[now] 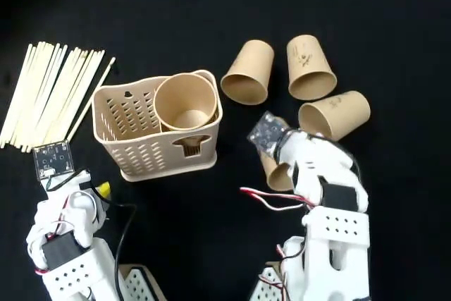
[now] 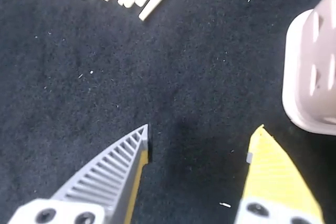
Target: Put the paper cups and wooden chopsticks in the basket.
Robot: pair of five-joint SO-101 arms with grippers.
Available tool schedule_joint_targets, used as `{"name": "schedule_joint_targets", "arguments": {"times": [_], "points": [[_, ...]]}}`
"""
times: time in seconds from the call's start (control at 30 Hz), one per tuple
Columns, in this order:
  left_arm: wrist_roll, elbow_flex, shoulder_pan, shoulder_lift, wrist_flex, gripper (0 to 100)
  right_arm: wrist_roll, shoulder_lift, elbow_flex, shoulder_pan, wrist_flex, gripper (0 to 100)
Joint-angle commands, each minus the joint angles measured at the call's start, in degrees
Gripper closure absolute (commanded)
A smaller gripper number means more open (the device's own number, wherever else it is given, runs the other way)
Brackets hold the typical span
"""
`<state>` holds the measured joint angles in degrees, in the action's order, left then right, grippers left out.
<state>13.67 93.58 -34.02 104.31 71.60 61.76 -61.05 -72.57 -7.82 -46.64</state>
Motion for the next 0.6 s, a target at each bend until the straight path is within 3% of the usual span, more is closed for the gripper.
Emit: {"name": "schedule_joint_targets", "arguments": {"times": [0.0,0.23,0.47,0.57], "points": [[0.53,-0.31,0.31,0.18,-0.35,70,-6.68,-1.10,9.36,1.93,-6.68,98.6],[0.53,-0.31,0.31,0.18,-0.26,70,-20.57,-0.66,32.75,3.96,-26.90,98.6],[0.53,-0.31,0.31,0.18,-0.26,70,-26.55,0.22,59.21,4.40,-43.52,98.6],[0.53,-0.31,0.31,0.18,-0.26,70,-28.22,4.26,72.04,7.91,-50.02,98.6]]}}
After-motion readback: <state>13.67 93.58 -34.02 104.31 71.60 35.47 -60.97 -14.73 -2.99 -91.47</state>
